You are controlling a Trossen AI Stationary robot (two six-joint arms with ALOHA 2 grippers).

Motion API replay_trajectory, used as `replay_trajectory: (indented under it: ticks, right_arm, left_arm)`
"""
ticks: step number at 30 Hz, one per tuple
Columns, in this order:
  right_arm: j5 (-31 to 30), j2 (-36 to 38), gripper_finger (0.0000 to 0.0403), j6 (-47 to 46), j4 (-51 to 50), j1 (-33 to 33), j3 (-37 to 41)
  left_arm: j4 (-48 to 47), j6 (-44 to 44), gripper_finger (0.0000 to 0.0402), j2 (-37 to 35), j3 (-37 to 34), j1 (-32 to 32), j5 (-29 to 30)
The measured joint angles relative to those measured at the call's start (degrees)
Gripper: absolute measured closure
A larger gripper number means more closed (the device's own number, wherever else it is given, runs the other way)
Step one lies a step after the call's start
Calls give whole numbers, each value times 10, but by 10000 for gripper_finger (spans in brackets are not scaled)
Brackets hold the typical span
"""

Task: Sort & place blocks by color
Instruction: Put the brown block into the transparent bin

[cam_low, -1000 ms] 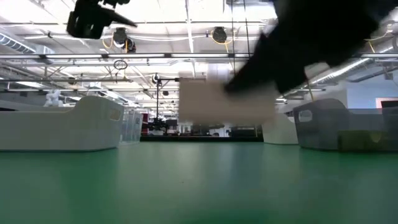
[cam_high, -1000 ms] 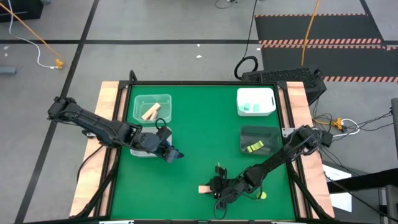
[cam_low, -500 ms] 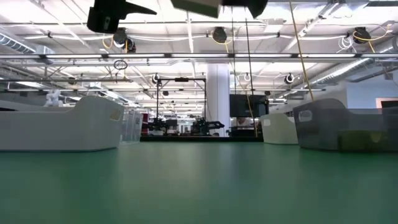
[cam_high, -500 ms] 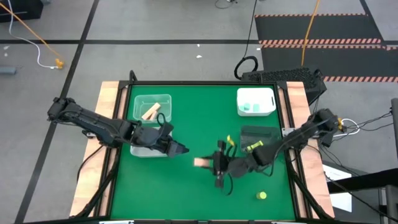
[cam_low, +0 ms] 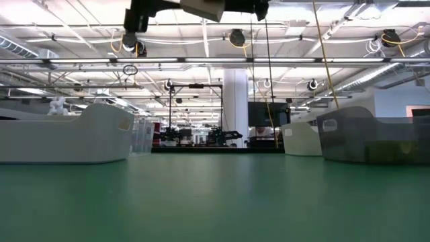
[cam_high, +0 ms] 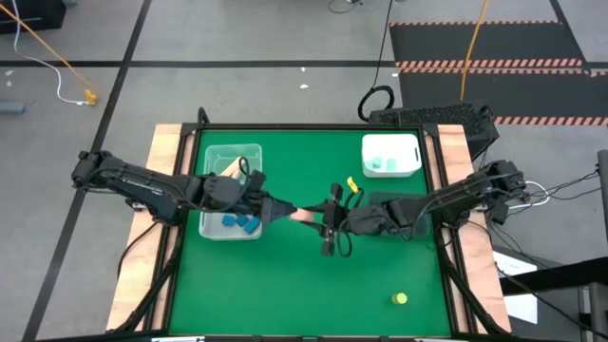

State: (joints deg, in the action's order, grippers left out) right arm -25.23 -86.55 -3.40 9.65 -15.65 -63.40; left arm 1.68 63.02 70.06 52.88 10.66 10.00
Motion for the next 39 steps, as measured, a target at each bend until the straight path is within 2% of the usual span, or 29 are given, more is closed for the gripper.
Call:
replay_trajectory:
  ticks: [10, 19, 25, 39]
  right_arm:
    - [-2, 10, 289, 48, 11, 18, 0]
    - [-1, 10, 289, 83, 26, 55, 0]
    - [58, 10, 289, 101, 25, 72, 0]
    - [75, 10, 289, 148, 25, 96, 0]
  left_arm:
    - [-27, -28, 144, 0, 0, -38, -1]
    - [-15, -22, 144, 7, 0, -41, -27]
    - [-8, -17, 144, 12, 0, -52, -26]
    - [-10, 2, 153, 12, 0, -74, -24]
